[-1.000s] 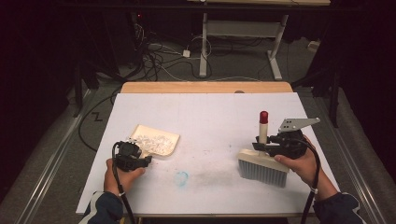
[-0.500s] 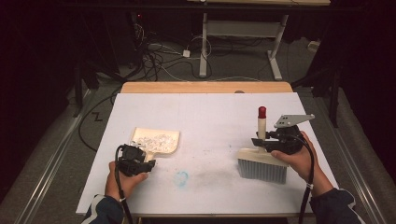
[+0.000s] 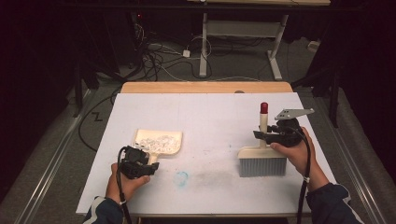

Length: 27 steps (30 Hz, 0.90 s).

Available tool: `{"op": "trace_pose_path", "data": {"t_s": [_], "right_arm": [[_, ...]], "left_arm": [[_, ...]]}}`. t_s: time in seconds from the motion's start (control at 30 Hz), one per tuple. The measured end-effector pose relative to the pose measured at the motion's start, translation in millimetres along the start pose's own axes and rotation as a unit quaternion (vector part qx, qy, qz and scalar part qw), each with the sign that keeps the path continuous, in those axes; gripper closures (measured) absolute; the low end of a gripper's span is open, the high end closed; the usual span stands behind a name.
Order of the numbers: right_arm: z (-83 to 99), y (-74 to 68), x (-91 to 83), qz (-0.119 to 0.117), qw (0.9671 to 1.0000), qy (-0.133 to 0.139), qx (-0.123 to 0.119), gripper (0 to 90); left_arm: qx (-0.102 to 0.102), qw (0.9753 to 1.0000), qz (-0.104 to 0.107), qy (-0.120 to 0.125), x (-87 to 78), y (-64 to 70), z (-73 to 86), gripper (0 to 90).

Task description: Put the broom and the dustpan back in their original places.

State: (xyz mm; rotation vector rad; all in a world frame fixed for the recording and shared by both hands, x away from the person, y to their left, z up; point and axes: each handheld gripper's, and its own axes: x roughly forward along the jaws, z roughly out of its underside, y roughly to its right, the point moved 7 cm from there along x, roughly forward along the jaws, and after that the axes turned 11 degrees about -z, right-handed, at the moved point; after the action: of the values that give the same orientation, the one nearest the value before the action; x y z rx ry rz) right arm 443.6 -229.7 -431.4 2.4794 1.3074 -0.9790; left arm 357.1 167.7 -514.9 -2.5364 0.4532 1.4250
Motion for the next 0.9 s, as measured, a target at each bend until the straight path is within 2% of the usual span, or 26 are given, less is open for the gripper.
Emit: {"op": "trace_pose_path", "data": {"t_s": [0.13, 0.2, 0.37, 0.47, 0.57, 0.73, 0.9], "right_arm": [[-0.3, 5.8, 5.4, 0.013, 0.9999, -0.002, 0.007, 62.3], [-0.4, 8.3, 7.9, 0.021, 0.9997, -0.004, 0.01, 61.9], [-0.1, 14.8, 12.3, 0.035, 0.9992, -0.004, 0.02, 61.1], [-0.1, 20.2, 14.2, 0.049, 0.9984, 0.001, 0.028, 60.4], [-0.1, 26.0, 17.3, 0.058, 0.9976, 0.006, 0.038, 60.3], [3.6, 34.7, 26.0, 0.069, 0.9963, 0.001, 0.052, 60.4], [6.2, 41.7, 32.0, 0.083, 0.9946, -0.004, 0.062, 59.7]], "left_arm": [[0.007, 0.9999, 0.01, 0.007, -4.2, 5.2, 1.4, 48.6], [0.02, 0.9996, 0.013, 0.013, -6.2, 7.8, 1.3, 47.7], [0.054, 0.9979, -0.004, 0.035, -11.4, 6.8, -1.8, 37.5], [0.075, 0.995, -0.002, 0.066, -15.9, 7.4, -5.0, 33.3], [0.091, 0.9915, -0.021, 0.09, -15.9, 8.5, -7.5, 27.0], [0.103, 0.9876, -0.019, 0.117, -17.4, 11.0, -9.6, 24.8], [0.111, 0.9851, -0.02, 0.13, -18.4, 12.9, -9.6, 24.0]]}}
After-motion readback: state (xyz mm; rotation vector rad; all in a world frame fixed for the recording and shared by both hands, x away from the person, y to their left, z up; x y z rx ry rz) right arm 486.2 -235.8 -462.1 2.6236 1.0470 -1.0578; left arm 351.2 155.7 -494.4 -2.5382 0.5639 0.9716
